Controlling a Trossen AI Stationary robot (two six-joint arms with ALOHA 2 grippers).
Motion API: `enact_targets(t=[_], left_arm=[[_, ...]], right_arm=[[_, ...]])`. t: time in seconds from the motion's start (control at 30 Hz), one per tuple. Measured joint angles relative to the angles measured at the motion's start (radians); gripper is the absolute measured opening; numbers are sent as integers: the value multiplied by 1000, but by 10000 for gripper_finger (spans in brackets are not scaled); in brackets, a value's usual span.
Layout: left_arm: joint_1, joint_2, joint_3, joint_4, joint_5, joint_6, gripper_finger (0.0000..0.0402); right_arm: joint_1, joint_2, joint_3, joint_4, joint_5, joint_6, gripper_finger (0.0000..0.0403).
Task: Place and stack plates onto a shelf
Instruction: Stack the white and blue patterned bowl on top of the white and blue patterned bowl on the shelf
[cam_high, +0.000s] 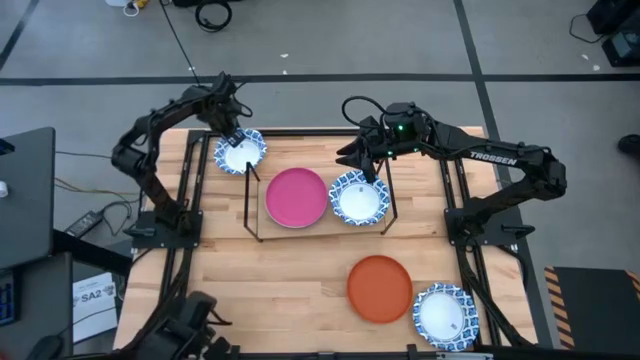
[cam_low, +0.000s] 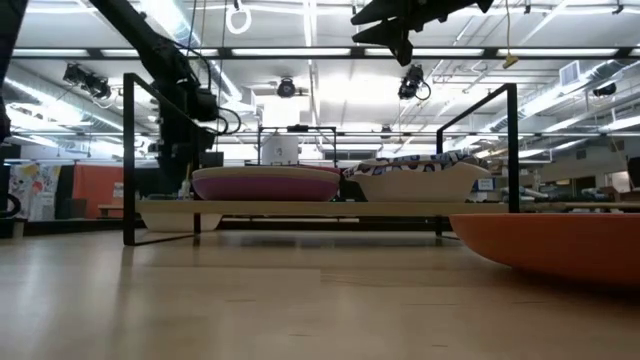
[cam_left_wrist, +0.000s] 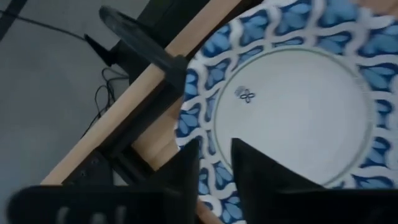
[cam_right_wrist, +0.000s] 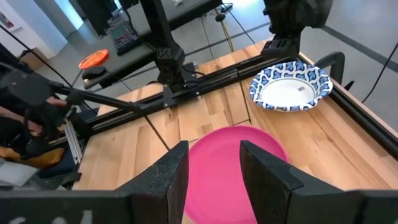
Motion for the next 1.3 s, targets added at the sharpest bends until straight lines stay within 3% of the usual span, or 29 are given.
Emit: enact_targets(t=[0.2,0.37,0.93,1.3], left_arm=[[23,43,0,16,-59,-23,167],[46,69,0,54,-67,-78,194],[58,101,0,127,-26,-127,199],[66,198,0,131,35,-103,199]], right_arm=[[0,0,0,0,0,0,150],[0,0,0,0,0,0,149],[0,0,0,-2,0,0,150],[0,0,0,-3,0,0,149]])
